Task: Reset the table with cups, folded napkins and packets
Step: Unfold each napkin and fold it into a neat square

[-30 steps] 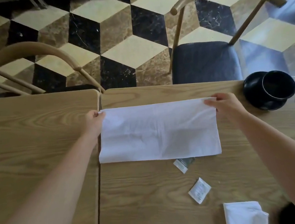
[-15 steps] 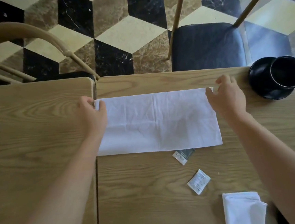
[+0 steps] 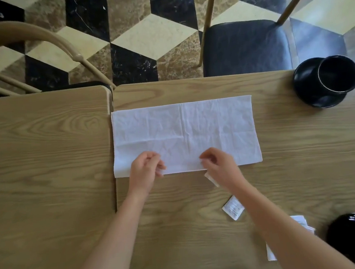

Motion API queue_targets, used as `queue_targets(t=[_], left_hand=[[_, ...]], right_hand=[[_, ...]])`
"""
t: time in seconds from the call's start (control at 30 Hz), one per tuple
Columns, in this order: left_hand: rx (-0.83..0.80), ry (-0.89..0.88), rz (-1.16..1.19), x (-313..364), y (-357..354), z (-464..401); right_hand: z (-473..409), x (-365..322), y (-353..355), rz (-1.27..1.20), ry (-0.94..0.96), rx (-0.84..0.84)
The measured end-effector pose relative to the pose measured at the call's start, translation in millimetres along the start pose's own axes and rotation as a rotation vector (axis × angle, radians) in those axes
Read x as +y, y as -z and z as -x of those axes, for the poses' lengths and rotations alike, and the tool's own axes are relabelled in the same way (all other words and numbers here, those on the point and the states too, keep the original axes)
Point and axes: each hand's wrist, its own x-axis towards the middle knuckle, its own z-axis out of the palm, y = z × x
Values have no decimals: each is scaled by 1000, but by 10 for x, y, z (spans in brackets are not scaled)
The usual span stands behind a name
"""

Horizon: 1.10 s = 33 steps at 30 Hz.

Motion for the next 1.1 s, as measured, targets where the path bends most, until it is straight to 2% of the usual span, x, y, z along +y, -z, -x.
queue_targets(t=[0.17, 0.37, 0.43, 0.5, 0.57, 0.63, 0.7, 0.8, 0.93, 1.0, 1.1], left_hand=[[181, 68, 172, -3, 537, -136], [261, 142, 273, -48, 777, -172], [309, 199, 404, 16, 748, -152], [346, 291, 664, 125, 616, -82], [275, 390, 866, 231, 329, 49], [143, 481, 962, 274, -110, 246], [8, 563, 1008, 294, -602, 496], [-150, 700, 1061, 249, -1198, 881], [-219, 818, 990, 171, -1571, 1132], [-228, 826, 963, 197, -1570, 1155], [-206, 796, 946, 258, -1411, 1189]], right_hand=[[66, 390, 741, 60, -80, 200], [63, 441, 820, 63, -49, 214], [58, 410, 813, 54, -64, 195], [-12, 327, 845, 104, -46, 196], [-215, 187, 923, 246, 67, 267], [-535, -26, 1031, 420, 177, 270], [-856, -283, 1114, 620, 210, 189], [-1166, -595, 1100, 843, 163, 61], [-1252, -855, 1008, 1102, 23, -65], [-1139, -995, 990, 1218, 18, -155], [-762, -1307, 982, 1098, 62, -251]])
